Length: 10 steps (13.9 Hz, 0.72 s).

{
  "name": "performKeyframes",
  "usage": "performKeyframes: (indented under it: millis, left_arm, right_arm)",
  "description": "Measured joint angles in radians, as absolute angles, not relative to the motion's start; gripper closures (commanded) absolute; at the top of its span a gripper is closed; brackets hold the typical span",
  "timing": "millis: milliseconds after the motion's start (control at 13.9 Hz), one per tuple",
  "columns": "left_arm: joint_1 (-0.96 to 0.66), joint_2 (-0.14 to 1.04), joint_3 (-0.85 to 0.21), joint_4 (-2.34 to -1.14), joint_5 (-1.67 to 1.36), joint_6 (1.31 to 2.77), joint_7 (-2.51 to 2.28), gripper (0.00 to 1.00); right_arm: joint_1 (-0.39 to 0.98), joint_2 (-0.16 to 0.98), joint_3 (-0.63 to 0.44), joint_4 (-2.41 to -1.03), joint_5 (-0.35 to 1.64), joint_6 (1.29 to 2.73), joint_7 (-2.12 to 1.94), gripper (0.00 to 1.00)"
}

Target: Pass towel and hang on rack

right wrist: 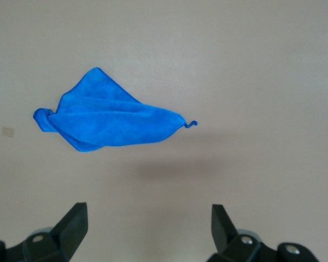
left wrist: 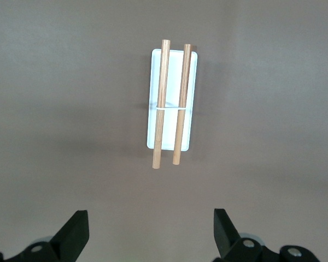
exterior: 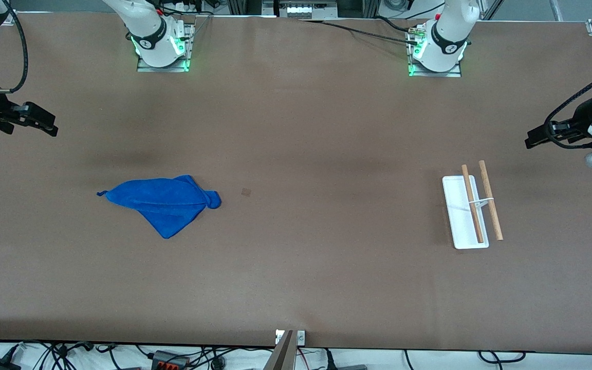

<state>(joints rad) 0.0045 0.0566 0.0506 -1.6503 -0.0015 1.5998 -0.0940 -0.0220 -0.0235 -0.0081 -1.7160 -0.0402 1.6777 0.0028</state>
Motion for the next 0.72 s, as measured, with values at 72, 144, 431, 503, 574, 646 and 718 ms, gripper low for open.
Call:
performKeyframes:
  millis: [72,144,431,503,574,646,718]
  left_arm:
    - [0.004,0.057,0.051,-1.65,-0.001,1.6,-0.09,0.0]
    - [0.004,0.057,0.051,-1.65,-0.001,1.6,-0.08,0.0]
    - [0.004,0.057,0.051,-1.65,-0.001,1.6,-0.046,0.0]
    - [0.004,0.057,0.051,-1.65,-0.001,1.6,-0.046,0.0]
    - [0.005,0.057,0.051,-1.65,-0.001,1.6,-0.046,0.0]
    - [0.004,0.057,0.051,-1.65,-0.001,1.6,-0.046,0.0]
    - [0.005,0.057,0.051,-1.65,-0.001,1.6,-0.046,0.0]
  right_arm:
    - [-0.022,-0.024,-0.008,-1.716,-0.04,1.678,0.003,0.0]
    - [-0.022,-0.024,-0.008,-1.716,-0.04,1.678,0.003,0.0]
    - [-0.023,-0.024,-0.008,-1.717,-0.04,1.679,0.003,0.0]
    - [-0.023,-0.024,-0.008,-1.718,-0.04,1.68,0.002,0.0]
    - [-0.023,-0.023,-0.008,-1.718,-0.04,1.681,0.002,0.0]
    - [-0.023,-0.021,-0.008,-1.72,-0.04,1.682,0.001,0.0]
    - [-0.021,-0.012,-0.005,-1.724,-0.04,1.685,0.001,0.0]
